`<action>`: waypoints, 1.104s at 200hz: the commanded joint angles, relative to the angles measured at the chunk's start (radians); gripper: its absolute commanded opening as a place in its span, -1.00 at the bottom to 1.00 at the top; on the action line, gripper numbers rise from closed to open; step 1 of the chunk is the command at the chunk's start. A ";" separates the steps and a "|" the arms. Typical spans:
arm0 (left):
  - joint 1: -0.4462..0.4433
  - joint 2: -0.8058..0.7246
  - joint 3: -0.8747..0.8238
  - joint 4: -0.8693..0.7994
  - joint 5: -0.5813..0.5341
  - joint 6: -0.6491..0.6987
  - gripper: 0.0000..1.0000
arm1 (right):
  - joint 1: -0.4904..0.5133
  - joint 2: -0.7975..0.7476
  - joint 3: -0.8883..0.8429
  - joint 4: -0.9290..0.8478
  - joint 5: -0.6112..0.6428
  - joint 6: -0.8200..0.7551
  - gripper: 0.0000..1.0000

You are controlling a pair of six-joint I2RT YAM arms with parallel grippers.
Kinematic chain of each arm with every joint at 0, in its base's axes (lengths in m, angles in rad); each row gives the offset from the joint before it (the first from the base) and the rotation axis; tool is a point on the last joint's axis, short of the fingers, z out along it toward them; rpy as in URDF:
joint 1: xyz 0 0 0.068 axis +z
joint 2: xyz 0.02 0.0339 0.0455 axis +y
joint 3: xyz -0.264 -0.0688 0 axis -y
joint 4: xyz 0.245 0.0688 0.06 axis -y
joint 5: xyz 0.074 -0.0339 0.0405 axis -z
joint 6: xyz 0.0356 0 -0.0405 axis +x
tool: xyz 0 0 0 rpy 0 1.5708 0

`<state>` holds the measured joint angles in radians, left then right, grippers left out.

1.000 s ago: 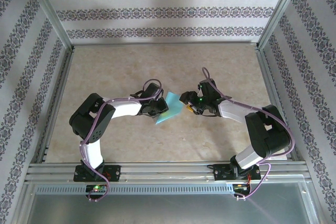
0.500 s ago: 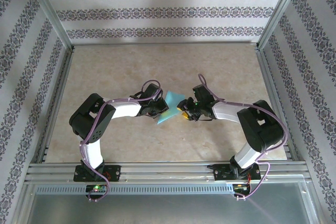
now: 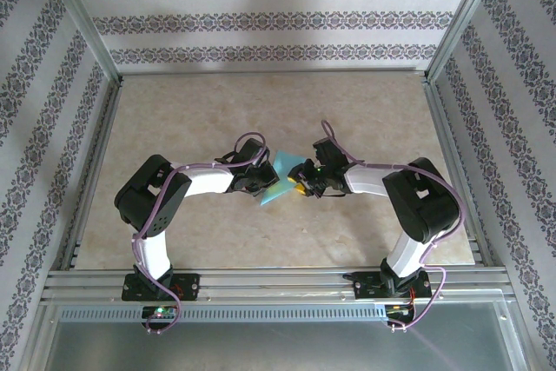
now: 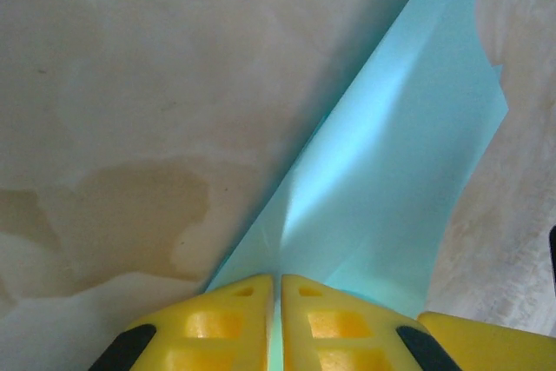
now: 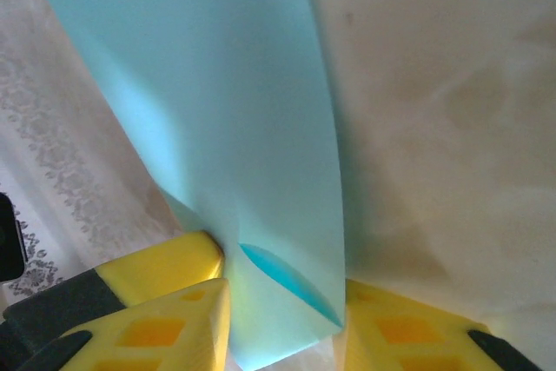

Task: Fold a paper plane with a square sheet of paper (pick it up from the middle)
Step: Fold the wing for the fifth time at the center of the table.

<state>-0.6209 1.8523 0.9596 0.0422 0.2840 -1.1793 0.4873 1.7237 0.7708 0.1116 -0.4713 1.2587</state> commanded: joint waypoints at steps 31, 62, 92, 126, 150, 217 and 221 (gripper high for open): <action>-0.005 0.006 -0.025 -0.056 -0.035 -0.004 -0.76 | 0.011 -0.013 -0.008 0.063 -0.012 0.007 -0.41; -0.004 0.002 -0.024 -0.059 -0.035 0.000 -0.76 | 0.010 -0.006 -0.007 0.061 -0.012 -0.001 -0.53; -0.002 -0.012 -0.022 -0.062 -0.035 0.007 -0.75 | 0.008 0.007 -0.001 0.049 -0.012 -0.007 -0.58; 0.001 -0.020 -0.015 -0.073 -0.032 0.016 -0.74 | 0.008 0.007 -0.001 0.050 -0.003 -0.016 -0.60; 0.003 -0.019 -0.011 -0.075 -0.031 0.021 -0.74 | 0.003 0.011 0.002 0.051 -0.003 -0.024 -0.67; 0.016 -0.109 0.028 -0.078 -0.038 0.196 -0.49 | -0.014 -0.045 0.004 0.019 0.033 -0.060 -1.00; 0.016 -0.117 0.033 -0.078 -0.038 0.220 -0.45 | -0.016 -0.054 0.004 0.012 0.038 -0.063 -1.00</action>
<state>-0.6132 1.8107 0.9596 0.0051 0.2756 -1.1084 0.4862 1.7218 0.7704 0.1547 -0.4751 1.2278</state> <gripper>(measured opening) 0.229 0.047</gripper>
